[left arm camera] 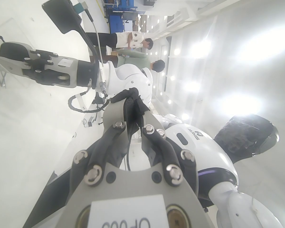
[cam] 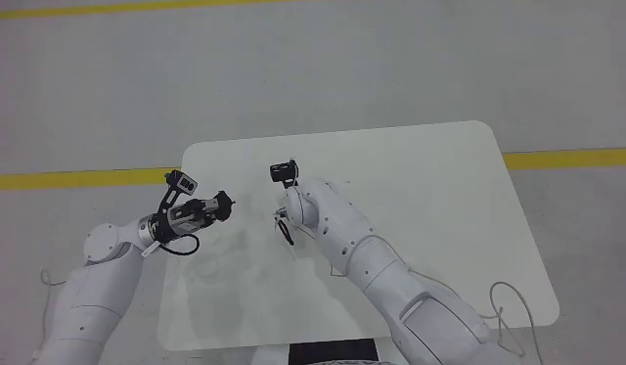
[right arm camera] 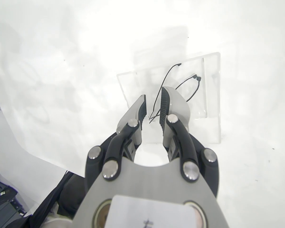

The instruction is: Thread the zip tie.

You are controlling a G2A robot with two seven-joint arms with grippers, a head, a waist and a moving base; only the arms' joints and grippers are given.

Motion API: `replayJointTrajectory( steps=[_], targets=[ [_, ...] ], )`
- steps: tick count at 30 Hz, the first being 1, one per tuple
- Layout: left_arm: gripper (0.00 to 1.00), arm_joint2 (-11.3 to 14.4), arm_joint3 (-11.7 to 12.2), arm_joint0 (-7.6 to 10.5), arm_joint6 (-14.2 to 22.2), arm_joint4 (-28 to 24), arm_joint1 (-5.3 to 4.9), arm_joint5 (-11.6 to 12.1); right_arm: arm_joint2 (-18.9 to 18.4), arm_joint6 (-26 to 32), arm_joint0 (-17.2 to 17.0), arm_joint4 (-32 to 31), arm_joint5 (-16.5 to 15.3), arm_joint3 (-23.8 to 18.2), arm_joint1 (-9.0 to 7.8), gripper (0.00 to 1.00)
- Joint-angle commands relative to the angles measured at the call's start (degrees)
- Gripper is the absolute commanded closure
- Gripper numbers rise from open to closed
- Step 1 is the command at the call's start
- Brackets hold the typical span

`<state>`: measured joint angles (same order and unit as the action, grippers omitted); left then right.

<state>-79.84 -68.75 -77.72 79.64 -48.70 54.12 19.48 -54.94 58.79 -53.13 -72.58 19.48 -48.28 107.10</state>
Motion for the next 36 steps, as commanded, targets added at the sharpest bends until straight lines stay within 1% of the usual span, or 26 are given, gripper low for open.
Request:
replayJointTrajectory(
  steps=[1, 4, 9, 13, 18, 26, 29, 34, 36],
  targets=[
    [1.00, 0.0, 0.0, 0.00, 0.0, 0.0, 0.00, 0.0, -0.3, 0.0, 0.2, -0.6, 0.0, 0.7, 0.32, 0.85],
    [1.00, 0.0, 0.0, 0.00, 0.0, 0.0, 0.00, 0.0, -0.5, -0.2, 0.8, -1.3, 0.0, 2.0, 0.73, 0.87],
    [1.00, 0.0, 0.0, 0.00, 0.0, 0.0, 0.00, 0.0, -1.1, -0.6, 1.8, -2.2, 0.0, 4.0, 1.27, 0.87],
    [1.00, 0.0, 0.0, 0.00, 0.0, 0.0, 0.00, 0.0, -1.2, -0.7, 2.2, -1.9, 0.0, 4.8, 1.57, 0.87],
    [1.00, 0.0, 0.0, 0.00, 0.0, 0.0, 0.00, 0.0, -0.3, -0.8, 2.8, -1.1, 0.0, 5.6, 1.78, 0.85],
    [1.00, 0.0, 0.0, 0.00, 0.0, 0.0, 0.00, 0.0, 0.7, -1.4, 4.0, 0.3, 0.0, 7.8, 2.12, 0.85],
    [1.00, 0.0, 0.0, 0.00, 0.0, 0.0, 0.00, 0.0, 1.0, -1.7, 4.6, 0.7, 0.0, 8.8, 2.28, 0.87],
    [1.00, 0.0, 0.0, 0.00, 0.0, 0.0, 0.00, 0.0, 1.7, -2.1, 5.4, 1.0, 0.0, 10.2, 2.62, 0.87],
    [1.00, 0.0, 0.0, 0.00, 0.0, 0.0, 0.00, 0.0, 1.9, -2.3, 5.9, 0.3, 0.0, 11.0, 2.75, 0.89]
  ],
)
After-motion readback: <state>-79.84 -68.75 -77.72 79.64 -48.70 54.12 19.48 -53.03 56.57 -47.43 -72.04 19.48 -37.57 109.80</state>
